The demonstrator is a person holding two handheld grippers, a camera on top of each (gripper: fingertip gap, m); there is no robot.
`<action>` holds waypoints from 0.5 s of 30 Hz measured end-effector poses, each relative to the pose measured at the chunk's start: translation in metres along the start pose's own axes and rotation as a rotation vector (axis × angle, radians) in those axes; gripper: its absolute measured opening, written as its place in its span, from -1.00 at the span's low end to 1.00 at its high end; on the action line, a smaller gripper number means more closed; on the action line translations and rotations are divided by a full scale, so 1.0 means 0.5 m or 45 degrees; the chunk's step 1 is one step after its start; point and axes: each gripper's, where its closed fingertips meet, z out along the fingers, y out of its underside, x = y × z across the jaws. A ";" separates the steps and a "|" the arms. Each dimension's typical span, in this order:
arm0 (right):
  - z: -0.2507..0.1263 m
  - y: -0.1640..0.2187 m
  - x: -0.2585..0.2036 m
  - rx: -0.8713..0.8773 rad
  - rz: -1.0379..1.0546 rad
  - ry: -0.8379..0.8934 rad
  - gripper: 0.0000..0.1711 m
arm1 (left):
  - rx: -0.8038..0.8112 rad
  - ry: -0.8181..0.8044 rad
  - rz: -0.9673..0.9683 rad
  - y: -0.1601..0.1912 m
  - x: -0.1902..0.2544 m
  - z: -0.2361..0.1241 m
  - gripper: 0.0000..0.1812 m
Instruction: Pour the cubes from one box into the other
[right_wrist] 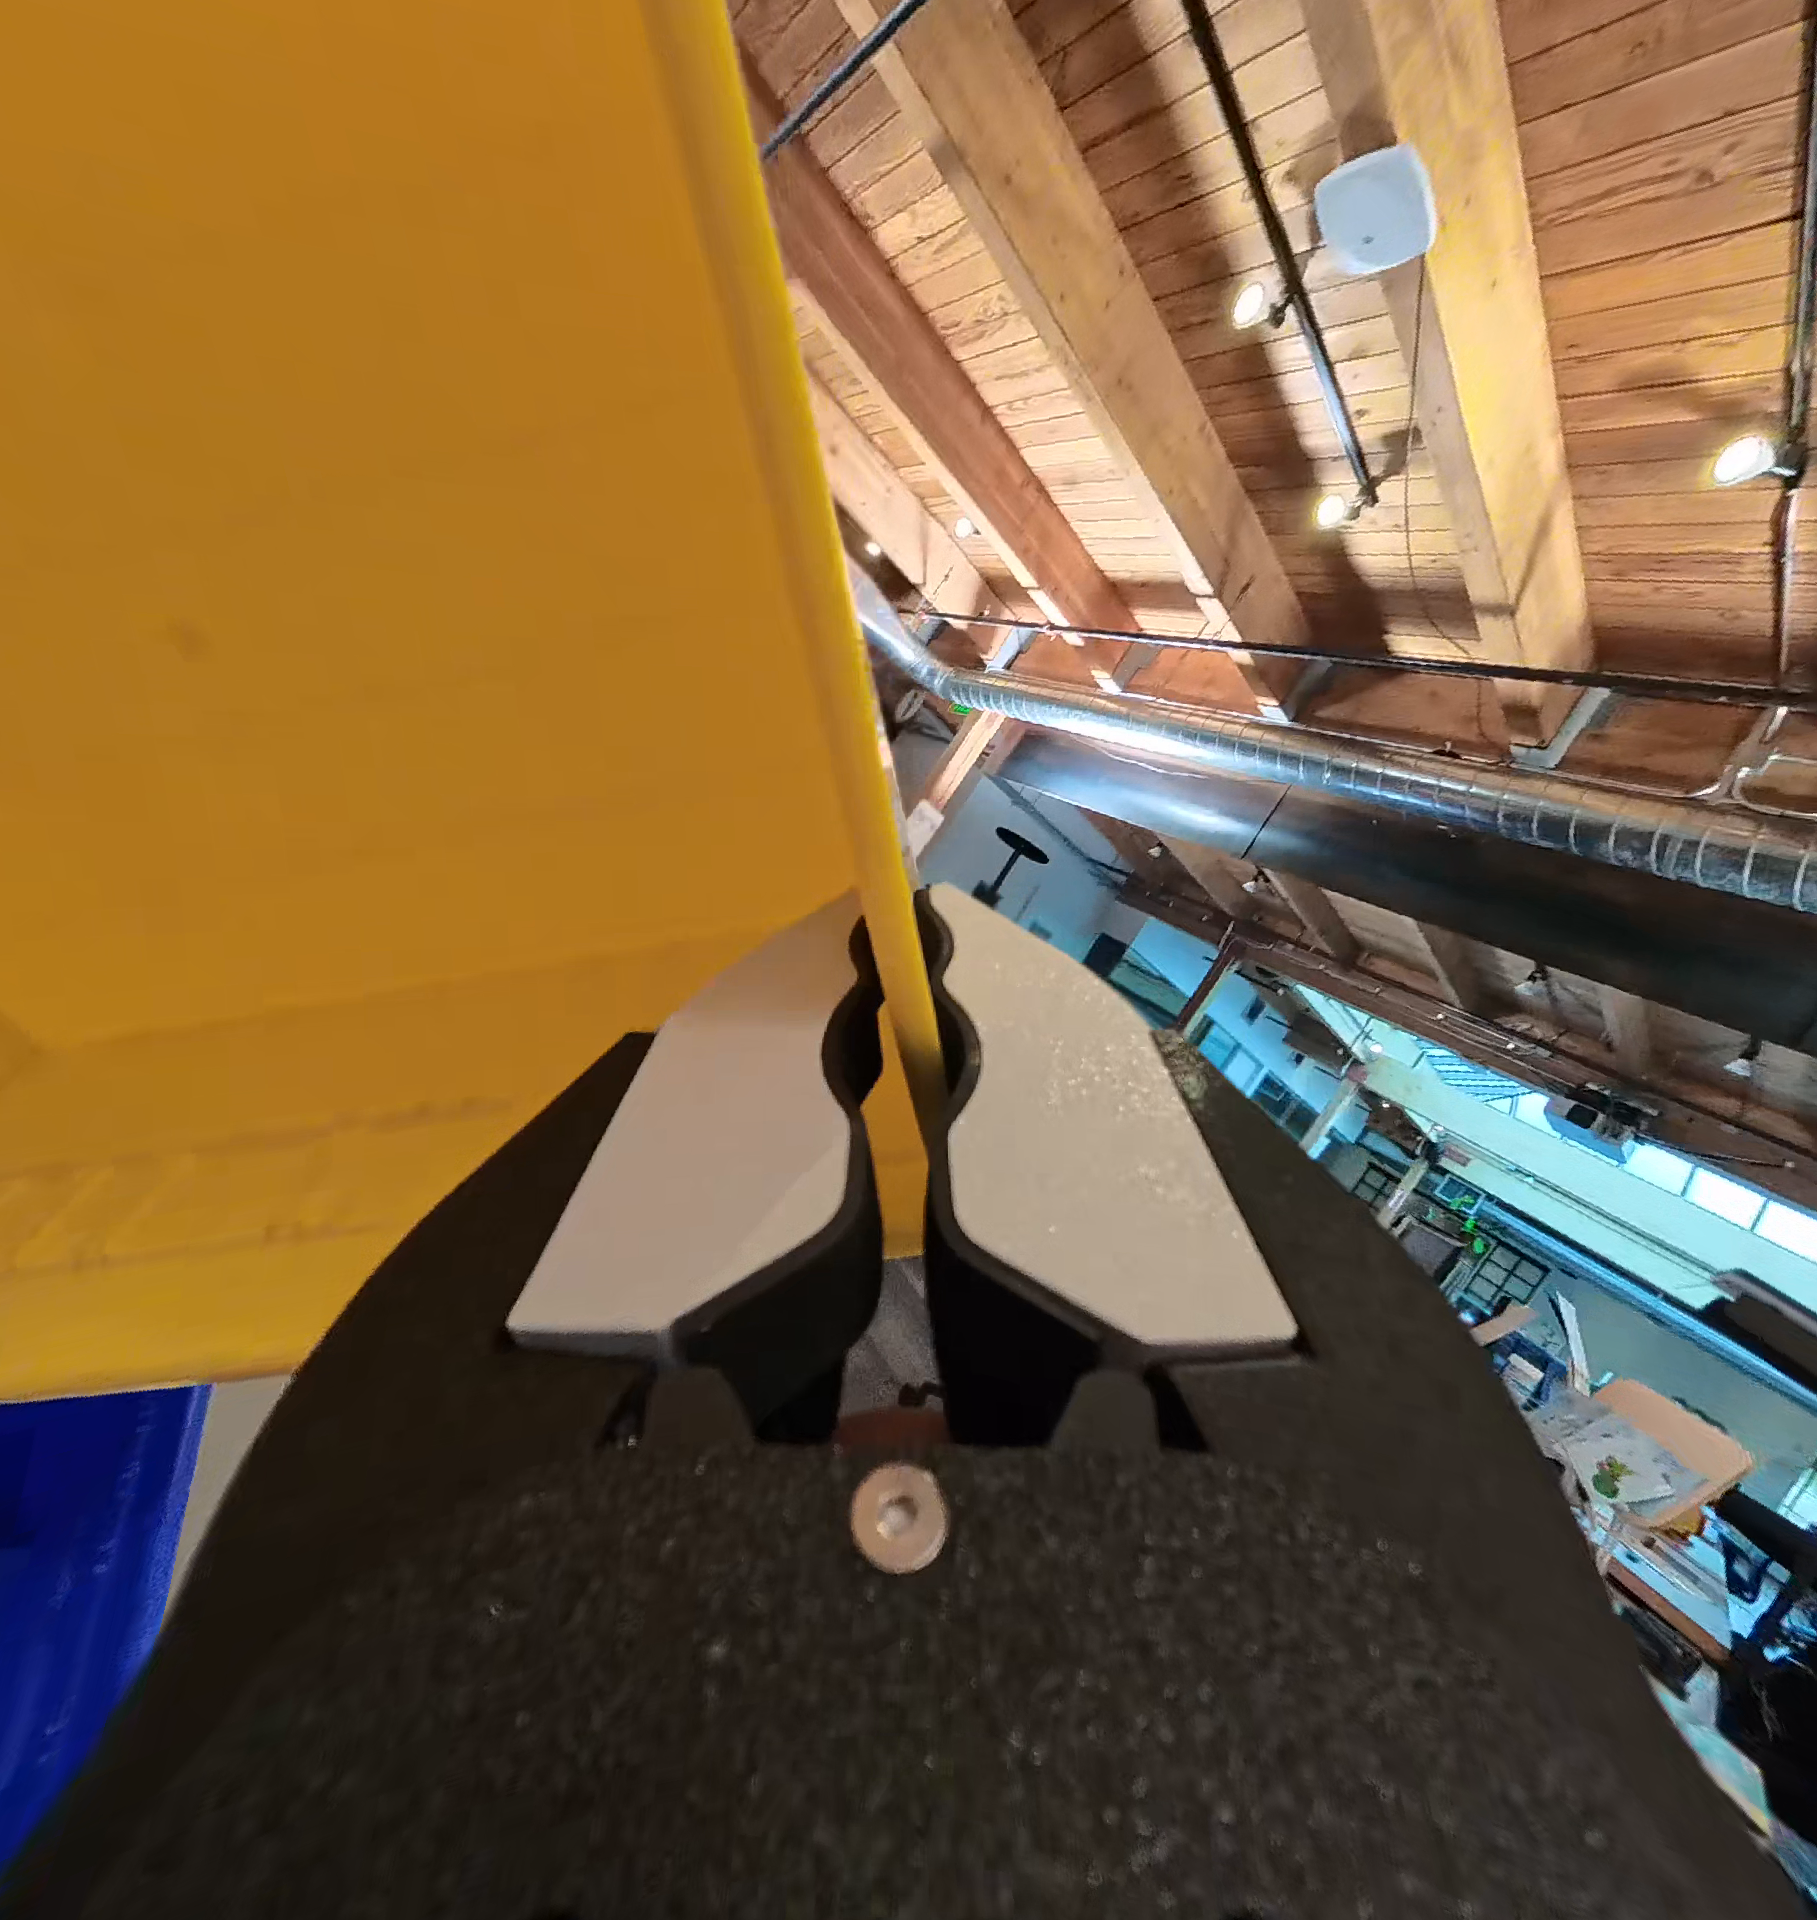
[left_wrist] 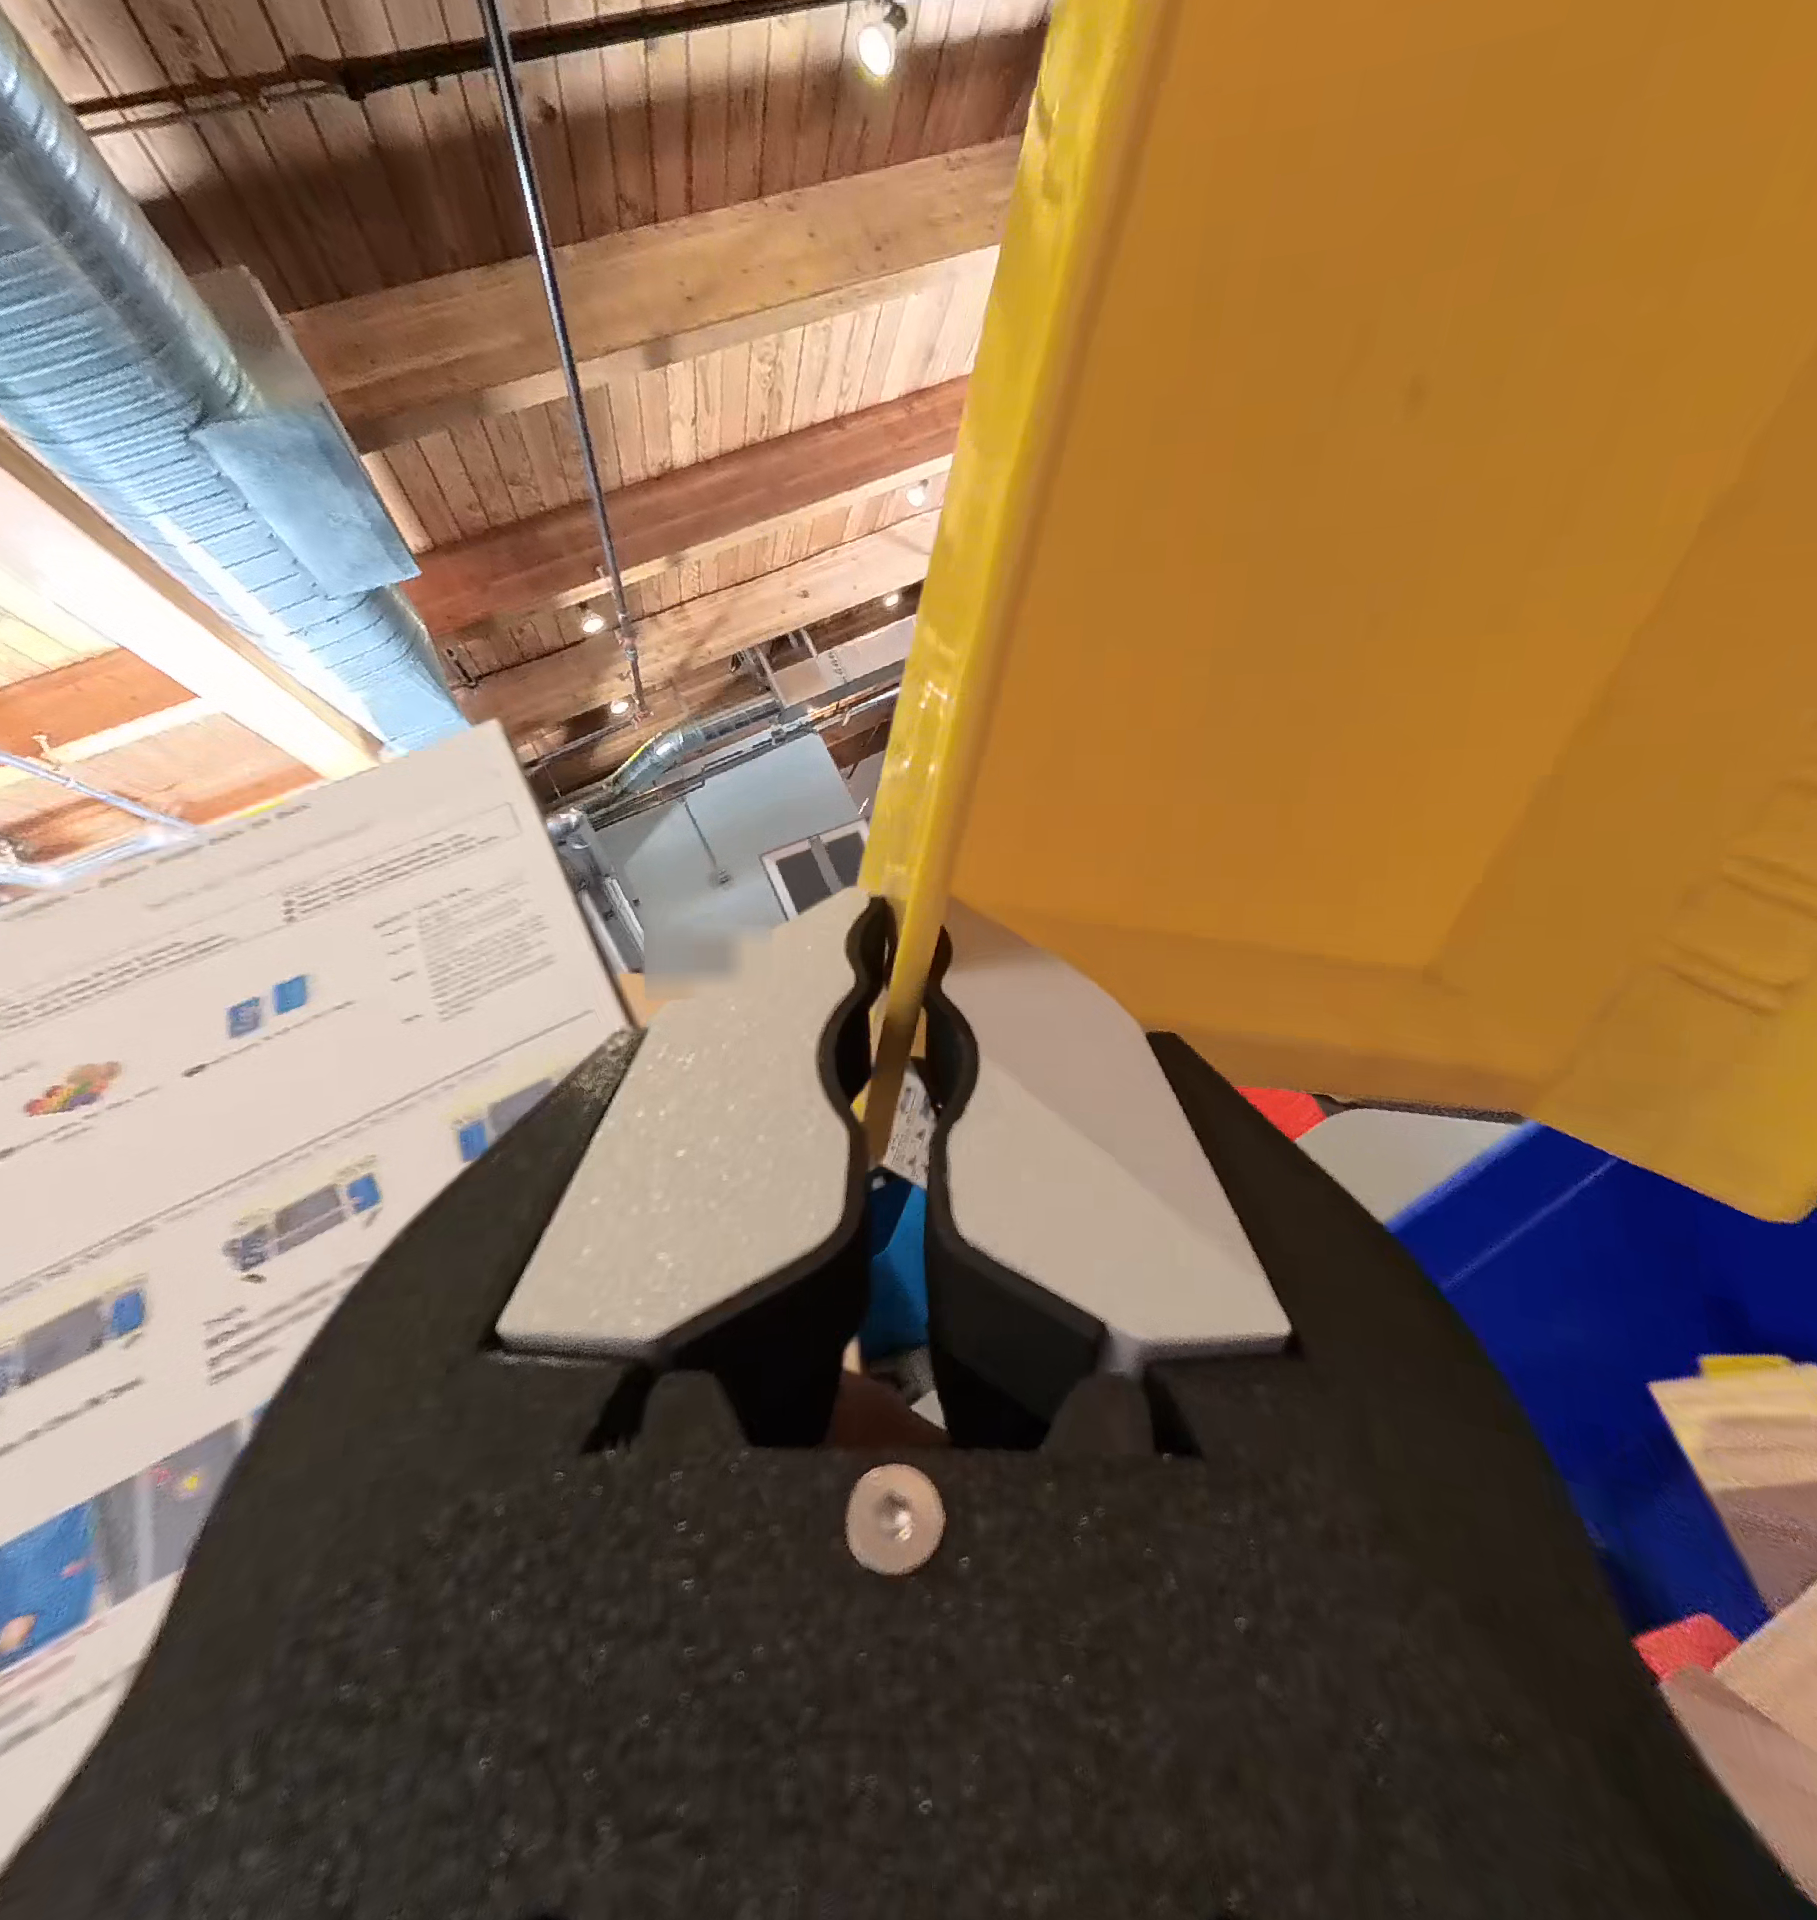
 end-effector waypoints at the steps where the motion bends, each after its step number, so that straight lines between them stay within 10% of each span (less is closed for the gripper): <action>1: 0.003 -0.026 0.007 -0.014 -0.008 -0.028 -0.97 | -0.027 -0.003 0.000 -0.014 -0.015 -0.005 -0.95; 8: 0.027 -0.222 -0.094 -0.301 -0.191 -0.537 -0.96 | -0.508 0.173 0.083 -0.014 -0.163 -0.160 -0.96; 15: -0.072 -0.389 -0.539 -0.435 -0.441 -1.328 -0.97 | -1.155 0.229 0.046 0.097 -0.436 -0.528 -0.95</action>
